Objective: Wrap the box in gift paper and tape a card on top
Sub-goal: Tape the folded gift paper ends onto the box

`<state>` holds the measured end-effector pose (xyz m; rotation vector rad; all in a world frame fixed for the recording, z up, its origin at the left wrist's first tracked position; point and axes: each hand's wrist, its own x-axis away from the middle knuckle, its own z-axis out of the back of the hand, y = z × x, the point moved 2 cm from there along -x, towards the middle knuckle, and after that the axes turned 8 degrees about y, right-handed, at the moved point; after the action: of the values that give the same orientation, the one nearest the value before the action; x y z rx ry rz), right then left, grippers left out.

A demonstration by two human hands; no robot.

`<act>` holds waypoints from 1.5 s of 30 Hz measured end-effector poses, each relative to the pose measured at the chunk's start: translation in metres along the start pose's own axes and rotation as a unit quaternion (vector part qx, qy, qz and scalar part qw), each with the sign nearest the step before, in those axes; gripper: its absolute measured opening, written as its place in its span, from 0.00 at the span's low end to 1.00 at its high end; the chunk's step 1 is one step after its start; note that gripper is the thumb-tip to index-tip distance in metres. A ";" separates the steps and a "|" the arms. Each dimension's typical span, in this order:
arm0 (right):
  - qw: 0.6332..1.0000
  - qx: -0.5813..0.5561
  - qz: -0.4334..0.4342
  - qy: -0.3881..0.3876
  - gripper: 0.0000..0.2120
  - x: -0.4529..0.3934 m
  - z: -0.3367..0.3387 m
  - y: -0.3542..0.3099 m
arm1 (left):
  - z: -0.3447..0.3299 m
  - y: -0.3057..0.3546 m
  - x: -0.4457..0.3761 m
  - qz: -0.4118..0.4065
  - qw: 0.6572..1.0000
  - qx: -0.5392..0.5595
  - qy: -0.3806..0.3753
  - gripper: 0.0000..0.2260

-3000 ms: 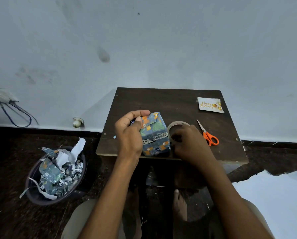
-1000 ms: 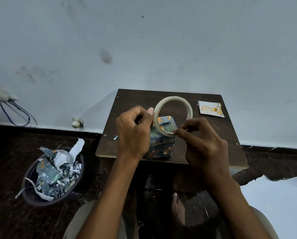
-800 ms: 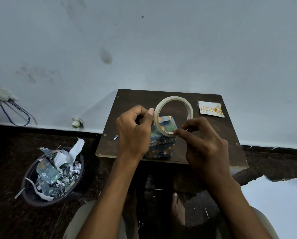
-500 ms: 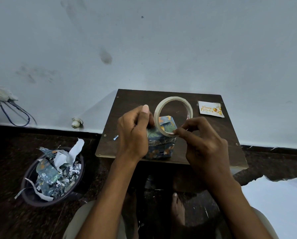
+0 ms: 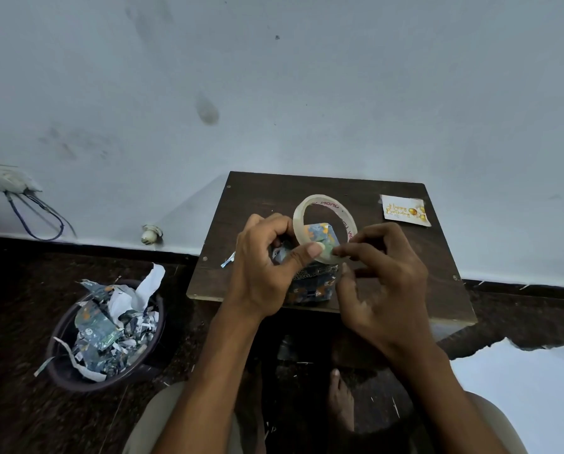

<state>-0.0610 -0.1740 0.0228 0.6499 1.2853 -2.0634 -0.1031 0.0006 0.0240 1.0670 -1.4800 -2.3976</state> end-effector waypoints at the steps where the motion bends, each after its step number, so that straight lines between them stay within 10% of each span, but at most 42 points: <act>1: 1.000 -0.004 -0.004 0.006 0.09 0.000 0.000 -0.001 | -0.002 0.001 0.001 0.008 1.000 -0.010 0.012 0.15; 8: 0.977 -0.103 -0.162 0.093 0.03 0.003 -0.010 0.003 | -0.006 -0.002 0.002 0.067 0.997 -0.003 0.039 0.12; 14: 0.856 -0.312 -0.406 0.070 0.09 0.000 -0.022 0.019 | -0.004 -0.001 0.000 0.099 0.995 0.010 0.019 0.06; 45: 0.939 -0.265 -0.199 0.086 0.06 -0.006 -0.036 0.001 | 0.011 0.005 0.000 0.092 0.994 0.049 -0.032 0.06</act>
<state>-0.0526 -0.1401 0.0119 0.3420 2.1154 -1.8433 -0.1114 0.0057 0.0313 0.8381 -1.6548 -2.2726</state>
